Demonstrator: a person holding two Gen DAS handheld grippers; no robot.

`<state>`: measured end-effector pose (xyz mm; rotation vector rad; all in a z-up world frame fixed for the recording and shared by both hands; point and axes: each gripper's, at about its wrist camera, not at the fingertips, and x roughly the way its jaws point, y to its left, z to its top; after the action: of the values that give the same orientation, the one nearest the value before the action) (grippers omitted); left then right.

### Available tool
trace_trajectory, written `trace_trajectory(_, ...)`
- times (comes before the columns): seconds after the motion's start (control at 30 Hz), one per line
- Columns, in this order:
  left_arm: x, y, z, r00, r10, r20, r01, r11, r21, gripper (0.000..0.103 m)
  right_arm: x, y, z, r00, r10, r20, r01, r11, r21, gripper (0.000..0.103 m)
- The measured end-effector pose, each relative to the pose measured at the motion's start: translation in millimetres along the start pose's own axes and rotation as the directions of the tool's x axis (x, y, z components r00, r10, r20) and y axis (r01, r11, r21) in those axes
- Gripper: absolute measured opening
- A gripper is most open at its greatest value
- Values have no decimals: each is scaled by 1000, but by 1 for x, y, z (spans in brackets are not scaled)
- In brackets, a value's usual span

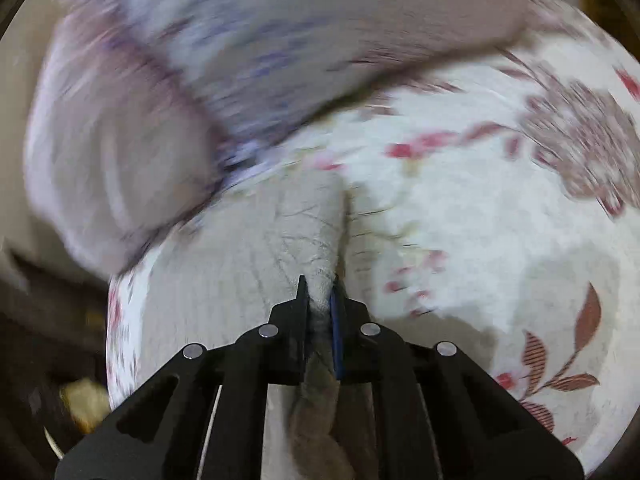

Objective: Fold small clothes

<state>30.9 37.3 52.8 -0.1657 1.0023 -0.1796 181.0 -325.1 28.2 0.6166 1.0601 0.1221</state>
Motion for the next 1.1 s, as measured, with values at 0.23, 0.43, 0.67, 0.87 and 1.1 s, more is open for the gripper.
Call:
trace_trajectory(0.23,-7,-11,-25,999,46,1,-46,996,81,101,-51,13,-16,988,103,116,-96,993,-63,55)
trace_trajectory(0.43,5,-27,-36,999,23,-44,-17,993,115,101,-29,30,-63,997,71,-9,-71,983,-166,58)
trace_trajectory(0.67,23,-50,-36,997,54,-56,-47,992,113,101,-63,20,-68,991,-28,128,48,987,-154,84)
trace_trajectory(0.87,41,-65,-44,990,117,-82,-106,985,134,101,-61,15,-125,970,-202,136,232,934,-272,96)
trace_trajectory(1.1,48,-71,-47,983,177,-54,-166,974,156,101,-16,24,-158,942,-324,85,331,863,-382,102)
